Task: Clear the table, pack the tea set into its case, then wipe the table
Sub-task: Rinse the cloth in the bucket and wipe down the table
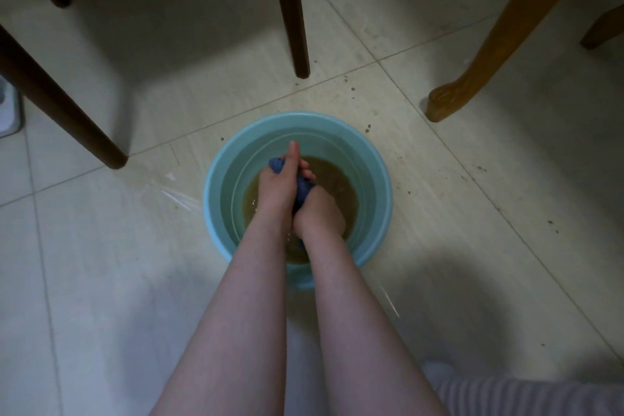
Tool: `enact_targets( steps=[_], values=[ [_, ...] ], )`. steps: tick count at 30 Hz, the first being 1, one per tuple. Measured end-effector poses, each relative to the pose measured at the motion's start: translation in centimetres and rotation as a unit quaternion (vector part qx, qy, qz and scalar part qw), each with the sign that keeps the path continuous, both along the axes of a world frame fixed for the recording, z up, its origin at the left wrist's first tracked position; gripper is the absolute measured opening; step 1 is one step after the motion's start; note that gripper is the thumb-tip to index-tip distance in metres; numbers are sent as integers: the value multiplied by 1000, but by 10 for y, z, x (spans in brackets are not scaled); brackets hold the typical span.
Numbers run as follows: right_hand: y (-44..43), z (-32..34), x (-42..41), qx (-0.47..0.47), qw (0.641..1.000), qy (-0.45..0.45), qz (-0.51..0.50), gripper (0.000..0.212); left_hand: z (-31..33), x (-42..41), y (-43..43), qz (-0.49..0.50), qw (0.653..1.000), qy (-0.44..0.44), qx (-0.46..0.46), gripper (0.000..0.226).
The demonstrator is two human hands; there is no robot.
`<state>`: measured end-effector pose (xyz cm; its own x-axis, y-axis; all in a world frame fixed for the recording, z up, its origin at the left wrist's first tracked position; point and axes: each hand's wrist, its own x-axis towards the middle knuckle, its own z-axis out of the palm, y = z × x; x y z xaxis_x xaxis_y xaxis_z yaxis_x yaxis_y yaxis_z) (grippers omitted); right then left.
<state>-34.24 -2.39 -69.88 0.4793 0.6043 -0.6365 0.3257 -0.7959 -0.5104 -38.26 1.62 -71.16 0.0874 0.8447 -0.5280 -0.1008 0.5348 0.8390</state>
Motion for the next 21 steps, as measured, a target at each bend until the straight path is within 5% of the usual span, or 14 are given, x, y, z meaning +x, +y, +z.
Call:
enact_targets(
  steps=[5, 12, 21],
  values=[
    [-2, 1, -1, 16, 998, -53, 27, 36, 7, -3, -3, 18, 999, -7, 40, 56],
    [-5, 0, -11, 21, 994, -85, 70, 30, 20, 2, 3, -84, 981, 119, 127, 62],
    [-9, -13, -21, 26, 989, -120, 86, 27, 16, 5, 0, -125, 949, 221, 186, 47]
  ],
)
